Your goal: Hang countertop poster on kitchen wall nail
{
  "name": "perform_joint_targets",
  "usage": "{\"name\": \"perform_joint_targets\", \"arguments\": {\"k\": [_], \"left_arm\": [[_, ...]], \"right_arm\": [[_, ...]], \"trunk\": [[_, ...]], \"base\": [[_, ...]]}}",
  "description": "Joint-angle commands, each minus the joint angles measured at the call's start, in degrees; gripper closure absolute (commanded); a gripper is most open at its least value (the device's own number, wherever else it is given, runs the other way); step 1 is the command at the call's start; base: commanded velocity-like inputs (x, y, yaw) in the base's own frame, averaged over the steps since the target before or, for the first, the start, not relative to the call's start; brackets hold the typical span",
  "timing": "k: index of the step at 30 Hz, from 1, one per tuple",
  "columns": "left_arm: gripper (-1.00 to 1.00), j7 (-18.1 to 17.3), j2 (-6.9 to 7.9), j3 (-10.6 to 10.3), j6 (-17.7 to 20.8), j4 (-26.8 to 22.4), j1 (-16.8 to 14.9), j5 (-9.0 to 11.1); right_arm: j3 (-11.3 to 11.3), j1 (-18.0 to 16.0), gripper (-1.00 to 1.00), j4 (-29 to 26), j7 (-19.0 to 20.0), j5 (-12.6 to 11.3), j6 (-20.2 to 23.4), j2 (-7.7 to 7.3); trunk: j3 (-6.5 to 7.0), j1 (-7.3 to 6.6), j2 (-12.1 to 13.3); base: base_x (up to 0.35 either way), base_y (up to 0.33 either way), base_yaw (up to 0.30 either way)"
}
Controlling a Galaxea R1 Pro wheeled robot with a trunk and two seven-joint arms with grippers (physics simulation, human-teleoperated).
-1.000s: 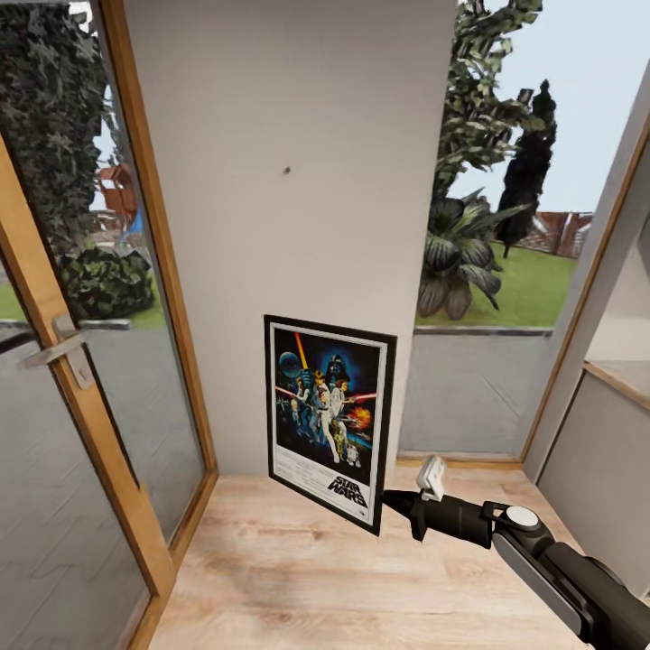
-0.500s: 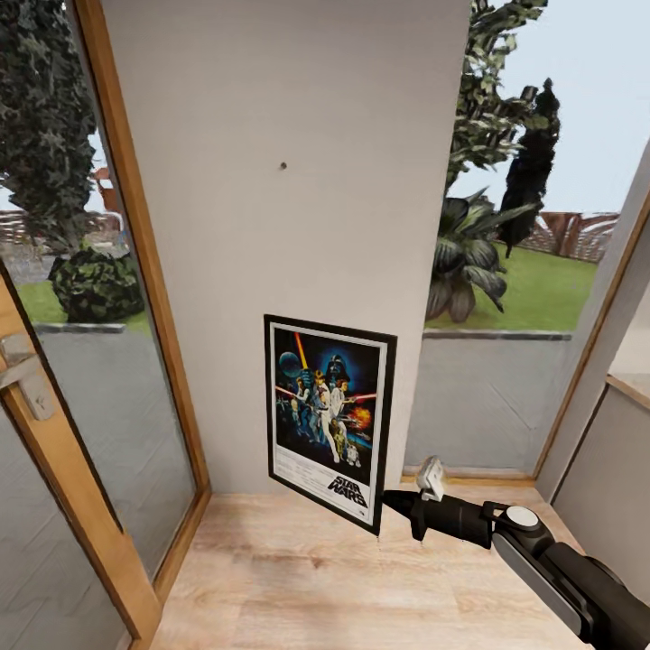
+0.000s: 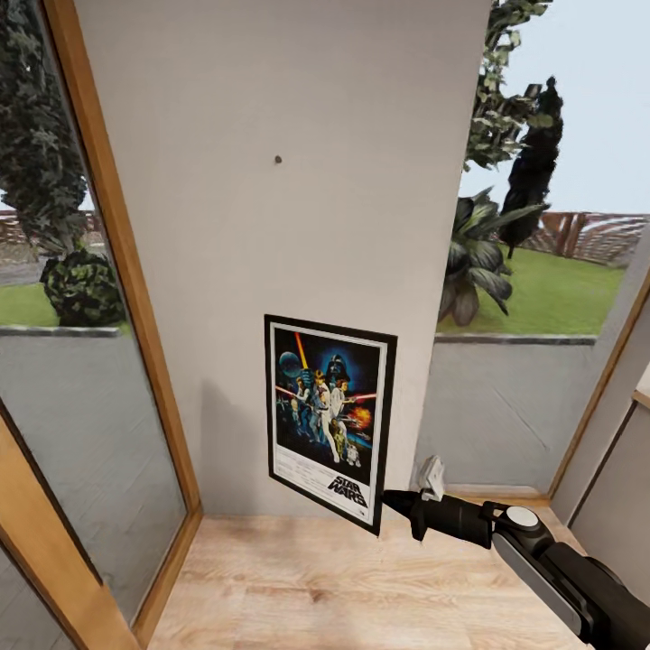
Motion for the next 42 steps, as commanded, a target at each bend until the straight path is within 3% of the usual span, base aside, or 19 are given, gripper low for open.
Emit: {"name": "perform_joint_targets", "arguments": {"k": [1, 19, 30, 32, 33, 38, 42], "left_arm": [[-1.0, -0.3, -0.03, 0.17, 0.46, -0.14, 0.04, 0.06], [-1.0, -0.34, -0.11, 0.1, 0.42, -0.03, 0.04, 0.2], [-1.0, -0.36, -0.08, 0.22, 0.4, 0.03, 0.04, 0.2], [-1.0, -0.36, -0.09, 0.22, 0.39, 0.04, 0.04, 0.2], [-1.0, -0.36, -0.1, 0.22, 0.38, 0.03, 0.04, 0.2], [-1.0, -0.37, -0.11, 0.16, 0.37, 0.04, 0.04, 0.2], [-1.0, -0.41, -0.12, 0.1, 0.37, 0.04, 0.04, 0.2]], "right_arm": [[0.11, -0.06, 1.0, -0.02, 0.05, -0.74, 0.56, -0.04], [0.07, -0.05, 1.0, -0.8, 0.56, -0.9, 0.8, -0.04], [-0.14, -0.16, 1.0, -4.86, 0.58, -0.98, 1.9, 0.41], [-0.19, -0.17, 1.0, -5.03, 0.58, -0.96, 2.83, 0.68], [-1.49, -0.49, 1.0, -7.8, 0.51, -0.88, 6.17, 1.69], [-2.45, -1.53, 1.0, -10.69, 0.58, -0.94, 11.28, 2.13], [-2.55, -4.97, 1.0, -11.7, 0.65, -0.96, 15.2, 3.13]], "trunk": [[-0.01, 0.06, -0.03], [-0.01, 0.06, -0.03], [-0.01, 0.06, -0.03], [-0.01, 0.06, -0.03], [-0.01, 0.06, -0.03], [-0.01, 0.06, -0.03], [-0.01, 0.06, -0.03]], "base": [[0.326, 0.0, 0.0], [0.032, 0.0, 0.0], [0.0, 0.0, 0.0], [0.0, 0.0, 0.0], [0.0, 0.0, 0.0], [0.0, 0.0, 0.0], [0.0, 0.0, 0.0]]}}
